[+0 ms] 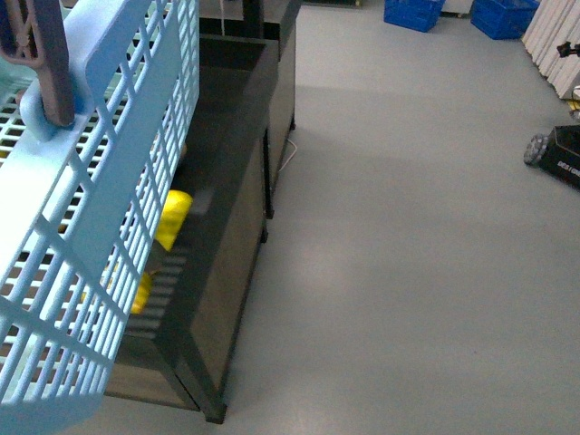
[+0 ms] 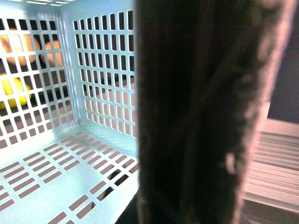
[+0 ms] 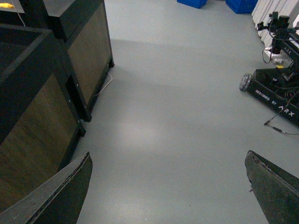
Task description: Pick mango and avocado into basket
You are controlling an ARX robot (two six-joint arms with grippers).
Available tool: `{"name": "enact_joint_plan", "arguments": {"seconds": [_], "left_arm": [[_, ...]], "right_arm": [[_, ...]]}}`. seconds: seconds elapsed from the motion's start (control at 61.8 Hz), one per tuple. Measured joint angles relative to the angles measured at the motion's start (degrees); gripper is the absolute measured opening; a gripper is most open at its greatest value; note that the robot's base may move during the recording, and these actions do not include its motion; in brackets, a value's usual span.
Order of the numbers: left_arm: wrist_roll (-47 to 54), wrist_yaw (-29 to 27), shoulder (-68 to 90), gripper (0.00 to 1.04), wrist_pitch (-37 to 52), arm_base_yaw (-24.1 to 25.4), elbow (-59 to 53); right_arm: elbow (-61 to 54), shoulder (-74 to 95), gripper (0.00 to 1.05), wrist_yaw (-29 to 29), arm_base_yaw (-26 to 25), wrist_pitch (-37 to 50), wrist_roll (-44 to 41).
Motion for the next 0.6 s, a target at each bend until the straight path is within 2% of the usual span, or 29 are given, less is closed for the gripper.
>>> {"name": "enact_joint_plan", "arguments": {"seconds": [0.599], "left_arm": [[0.0, 0.0, 0.0, 0.06, 0.0, 0.0, 0.1]], "right_arm": [[0.1, 0.0, 0.97, -0.2, 0.0, 0.0, 0.0]]}}
